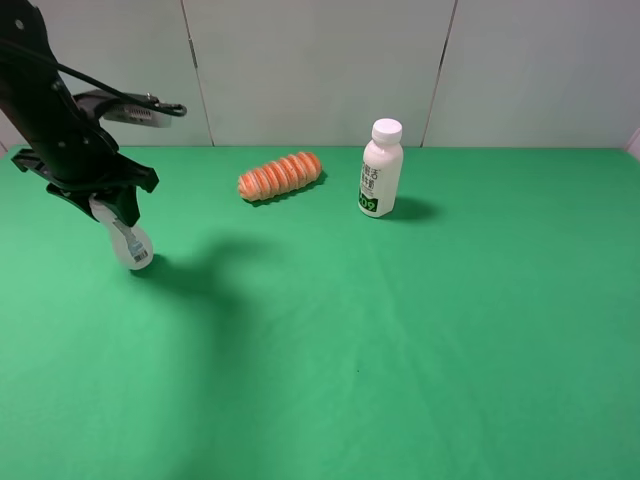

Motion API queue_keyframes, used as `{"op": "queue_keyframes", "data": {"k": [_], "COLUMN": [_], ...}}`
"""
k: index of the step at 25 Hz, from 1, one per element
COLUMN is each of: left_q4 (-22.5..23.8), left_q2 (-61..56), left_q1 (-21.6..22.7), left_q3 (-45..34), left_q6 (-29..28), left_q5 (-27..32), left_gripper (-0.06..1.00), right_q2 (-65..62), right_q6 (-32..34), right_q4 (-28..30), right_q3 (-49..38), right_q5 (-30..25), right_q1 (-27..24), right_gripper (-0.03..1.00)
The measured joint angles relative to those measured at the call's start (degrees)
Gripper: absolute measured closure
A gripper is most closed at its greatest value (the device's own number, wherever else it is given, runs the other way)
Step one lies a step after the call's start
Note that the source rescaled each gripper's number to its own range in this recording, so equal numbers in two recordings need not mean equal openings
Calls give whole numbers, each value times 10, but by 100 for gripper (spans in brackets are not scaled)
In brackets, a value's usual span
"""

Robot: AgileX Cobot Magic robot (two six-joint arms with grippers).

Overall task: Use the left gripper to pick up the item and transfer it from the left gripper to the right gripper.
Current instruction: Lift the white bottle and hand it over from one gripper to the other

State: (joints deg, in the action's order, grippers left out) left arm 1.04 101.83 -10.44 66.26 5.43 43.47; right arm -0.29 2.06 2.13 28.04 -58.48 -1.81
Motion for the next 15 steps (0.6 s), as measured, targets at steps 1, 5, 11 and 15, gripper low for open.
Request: {"op": "queue_keyframes", "data": {"k": [1, 5, 11, 15], "left_q4": [-3, -10, -39, -85], "left_q2": [-9, -52, -114, -149], "left_q1": [0, 0, 0, 0], "left_q3": [0, 0, 0, 0], "left_q6": [0, 0, 0, 10], "left_q5": [3, 20, 39, 42], "left_gripper": [94, 94, 94, 94], "right_q2": [0, 0, 0, 0], "right_q6": [0, 0, 0, 0], "right_q4": [0, 0, 0, 0], "right_q3": [0, 0, 0, 0], "right_q5": [0, 0, 0, 0], "right_q1": [0, 0, 0, 0], "right_gripper": [-3, -3, -3, -3]}}
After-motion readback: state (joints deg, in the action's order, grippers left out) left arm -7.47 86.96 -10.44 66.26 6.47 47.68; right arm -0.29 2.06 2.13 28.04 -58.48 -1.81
